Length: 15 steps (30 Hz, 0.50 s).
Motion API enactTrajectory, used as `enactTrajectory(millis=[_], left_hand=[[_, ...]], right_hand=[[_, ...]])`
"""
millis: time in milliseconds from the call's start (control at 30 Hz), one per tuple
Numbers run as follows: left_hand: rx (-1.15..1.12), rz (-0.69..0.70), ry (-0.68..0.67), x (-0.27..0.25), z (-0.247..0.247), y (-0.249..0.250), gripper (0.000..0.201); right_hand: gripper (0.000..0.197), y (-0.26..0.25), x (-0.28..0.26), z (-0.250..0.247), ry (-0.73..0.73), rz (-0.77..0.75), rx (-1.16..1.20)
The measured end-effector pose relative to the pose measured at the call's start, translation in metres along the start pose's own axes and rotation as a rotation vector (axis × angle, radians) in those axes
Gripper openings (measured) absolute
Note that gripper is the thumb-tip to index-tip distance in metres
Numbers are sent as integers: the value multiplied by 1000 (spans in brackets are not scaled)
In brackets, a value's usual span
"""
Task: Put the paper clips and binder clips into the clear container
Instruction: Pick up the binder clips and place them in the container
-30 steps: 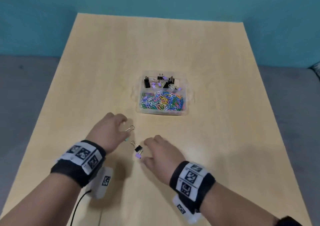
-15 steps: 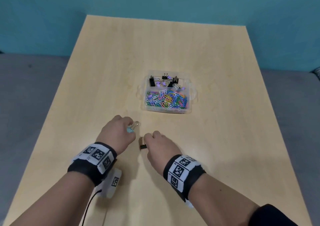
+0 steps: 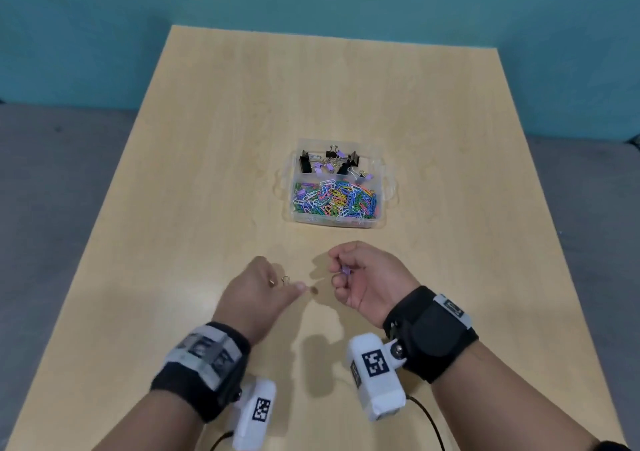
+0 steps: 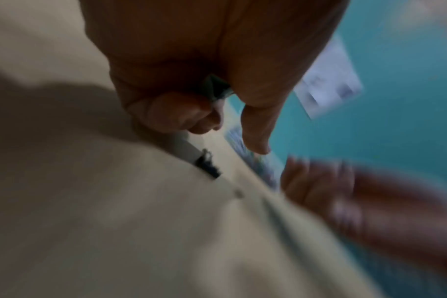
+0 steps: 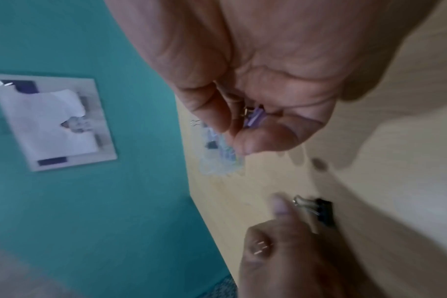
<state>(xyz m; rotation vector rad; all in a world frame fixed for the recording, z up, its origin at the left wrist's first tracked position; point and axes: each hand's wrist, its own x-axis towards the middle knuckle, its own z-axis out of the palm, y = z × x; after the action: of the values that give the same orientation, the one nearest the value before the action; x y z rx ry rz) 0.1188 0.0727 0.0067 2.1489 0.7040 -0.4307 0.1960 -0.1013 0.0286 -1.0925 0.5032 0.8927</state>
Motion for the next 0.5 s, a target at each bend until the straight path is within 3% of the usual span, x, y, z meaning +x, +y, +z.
enactTrajectory(millis=[67, 200, 267, 333, 400, 500], left_hand=[[384, 149, -13, -4, 9, 3, 46], [502, 226, -64, 6, 12, 1, 33], [534, 240, -105, 10, 10, 1, 27], [551, 243, -148, 12, 5, 5, 22], [494, 226, -174, 13, -2, 10, 18], [202, 156, -157, 24, -18, 28, 10]], right_hand=[[20, -21, 4, 10, 51, -106, -92], [16, -84, 18, 30, 139, -319, -175], [14, -112, 27, 39, 145, -342, -205], [18, -131, 35, 41, 141, -315, -312], [31, -139, 43, 33, 220, -321, -568], [41, -129, 37, 5, 393, -470, -982]])
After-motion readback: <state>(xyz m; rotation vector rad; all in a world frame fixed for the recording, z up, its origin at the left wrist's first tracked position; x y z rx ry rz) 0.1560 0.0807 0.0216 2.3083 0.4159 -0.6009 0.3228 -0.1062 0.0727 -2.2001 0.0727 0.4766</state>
